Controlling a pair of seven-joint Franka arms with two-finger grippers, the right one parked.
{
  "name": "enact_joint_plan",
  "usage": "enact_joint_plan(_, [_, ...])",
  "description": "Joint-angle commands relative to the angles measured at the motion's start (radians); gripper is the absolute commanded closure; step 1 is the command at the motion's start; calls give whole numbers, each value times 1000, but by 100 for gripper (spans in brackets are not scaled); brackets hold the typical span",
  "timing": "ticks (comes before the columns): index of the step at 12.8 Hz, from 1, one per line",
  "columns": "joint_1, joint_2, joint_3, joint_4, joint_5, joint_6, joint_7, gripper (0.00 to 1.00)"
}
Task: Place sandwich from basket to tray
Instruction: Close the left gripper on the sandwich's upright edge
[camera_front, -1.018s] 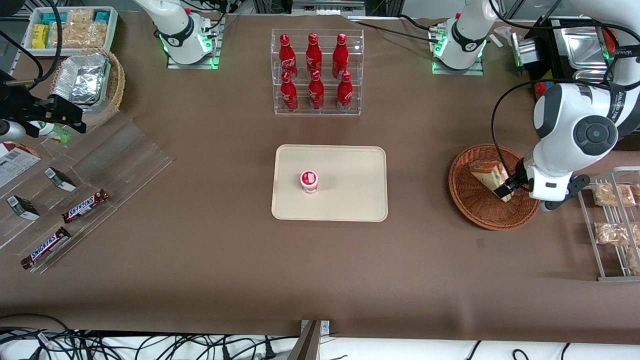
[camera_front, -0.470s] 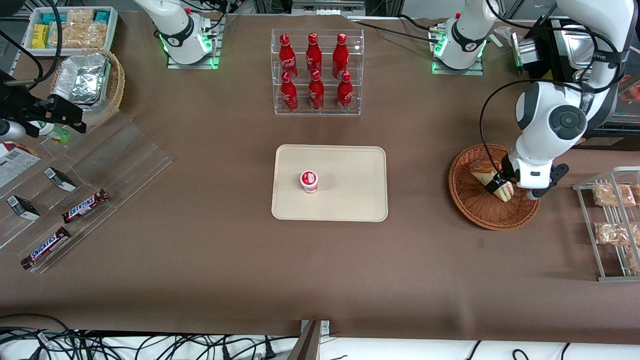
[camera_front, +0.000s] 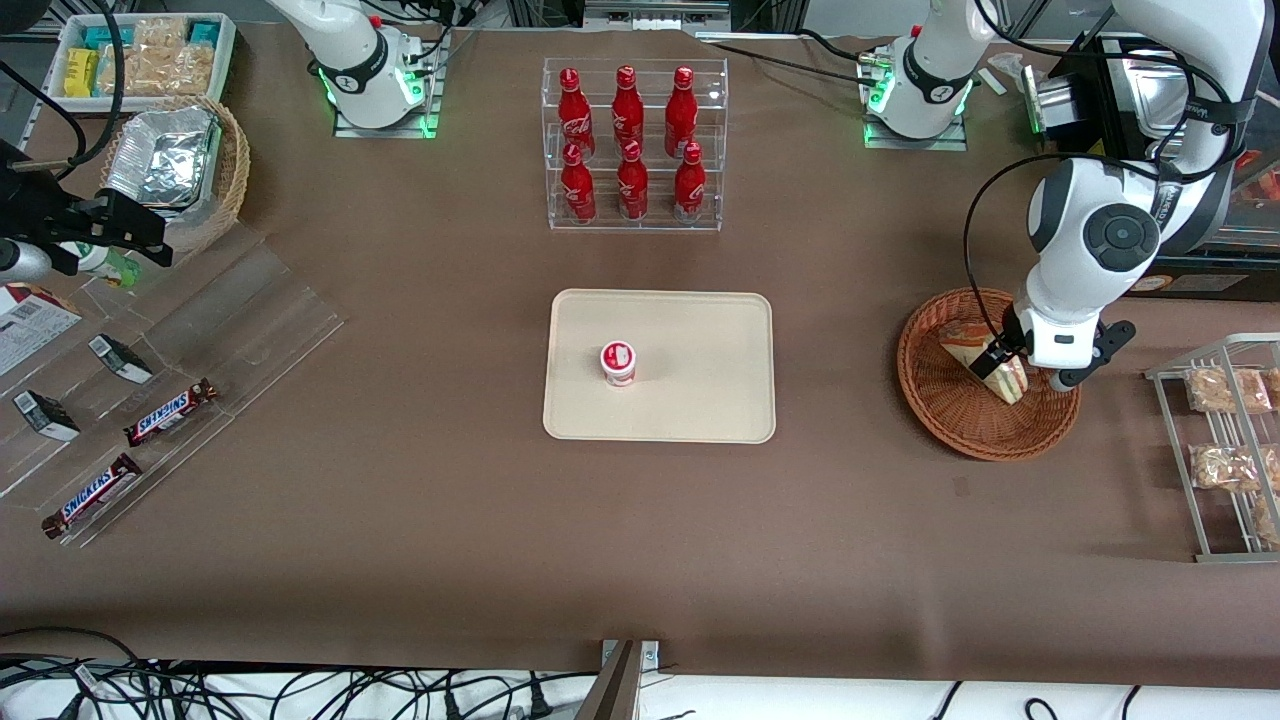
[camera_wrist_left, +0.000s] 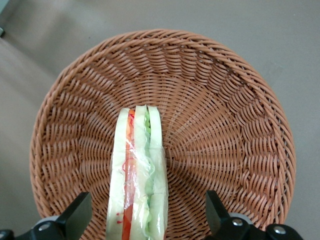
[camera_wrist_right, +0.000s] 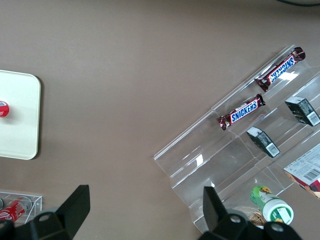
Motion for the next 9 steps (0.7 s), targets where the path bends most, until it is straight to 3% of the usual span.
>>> enact_joint_plan(1, [37, -23, -5, -68, 27, 81, -42, 0])
enact_joint_plan(9, [28, -4, -10, -81, 27, 99, -74, 0])
